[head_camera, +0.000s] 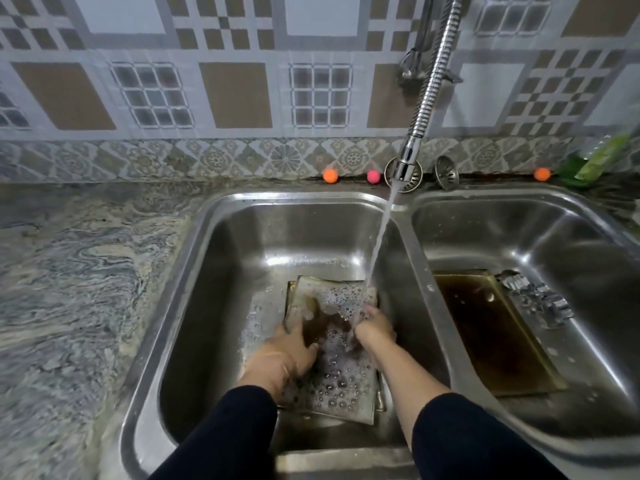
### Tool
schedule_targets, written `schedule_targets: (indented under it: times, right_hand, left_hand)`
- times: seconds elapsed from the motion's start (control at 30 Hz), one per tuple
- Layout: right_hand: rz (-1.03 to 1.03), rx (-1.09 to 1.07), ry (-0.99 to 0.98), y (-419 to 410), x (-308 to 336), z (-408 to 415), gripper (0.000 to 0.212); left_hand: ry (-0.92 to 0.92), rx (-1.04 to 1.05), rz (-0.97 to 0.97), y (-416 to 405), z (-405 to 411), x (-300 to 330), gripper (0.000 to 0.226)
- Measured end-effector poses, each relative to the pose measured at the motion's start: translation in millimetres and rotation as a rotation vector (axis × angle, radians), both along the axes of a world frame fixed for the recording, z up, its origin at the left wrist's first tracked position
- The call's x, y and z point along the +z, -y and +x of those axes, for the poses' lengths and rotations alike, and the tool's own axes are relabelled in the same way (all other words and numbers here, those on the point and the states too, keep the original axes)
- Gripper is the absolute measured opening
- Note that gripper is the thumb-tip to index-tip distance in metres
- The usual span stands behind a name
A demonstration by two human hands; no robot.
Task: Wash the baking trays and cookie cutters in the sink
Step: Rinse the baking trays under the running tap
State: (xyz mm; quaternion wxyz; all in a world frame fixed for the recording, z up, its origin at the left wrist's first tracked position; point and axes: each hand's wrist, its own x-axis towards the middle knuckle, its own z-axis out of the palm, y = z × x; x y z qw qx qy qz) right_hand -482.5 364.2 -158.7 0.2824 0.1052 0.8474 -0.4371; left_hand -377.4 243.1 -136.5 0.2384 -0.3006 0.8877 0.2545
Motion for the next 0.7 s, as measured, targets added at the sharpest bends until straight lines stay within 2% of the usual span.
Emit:
schedule_targets:
  times: [0.13, 0.2, 0.27, 0.33, 0.37, 0.43, 0.5, 0.6, 0.7]
  right_hand:
    - [0.127, -0.002, -0.169, 1.8, -1.1, 5.6, 0.042]
    - [0.045, -0.01, -0.21, 1.8, 3.3, 3.2, 0.027]
    - [-0.077, 0.007, -0.211, -0.2, 6.6, 0.8, 0.023]
    - [-0.199, 0.067, -0.197, -1.8, 11.2, 2.2, 0.027]
    - [-0.239, 0.103, -0.186, -2.6, 14.2, 4.1, 0.036]
    - [-0.247, 0.115, -0.18, -1.5, 17.5, 6.7, 0.048]
    - [-0.224, 0.072, -0.266, 1.6, 22.3, 10.1, 0.048]
    - [-0.24, 0.065, -0.404, 4.9, 37.6, 15.5, 0.052]
    - [-0.224, 0.096, -0.379, 0.5, 54.6, 11.6, 0.051]
  left_hand:
    - [-0.001, -0.037, 0.022, 0.3, 0.2, 1.5, 0.078]
    - [0.02, -0.05, 0.032, -0.9, 1.4, 0.5, 0.082]
    - [0.043, -0.062, 0.027, -3.0, 0.8, 0.2, 0.082]
    - [0.065, -0.062, 0.036, -4.0, -0.9, 1.1, 0.079]
    - [0.079, -0.063, 0.042, -4.7, -1.4, 2.1, 0.078]
    - [0.116, -0.072, 0.041, -7.5, -2.3, 2.1, 0.076]
    - [0.136, -0.087, 0.034, -16.2, -2.9, 0.9, 0.072]
    - [-0.027, -0.178, -0.027, -34.3, -8.2, -1.5, 0.071]
    - [-0.317, -0.187, 0.003, -46.8, -19.1, 7.1, 0.064]
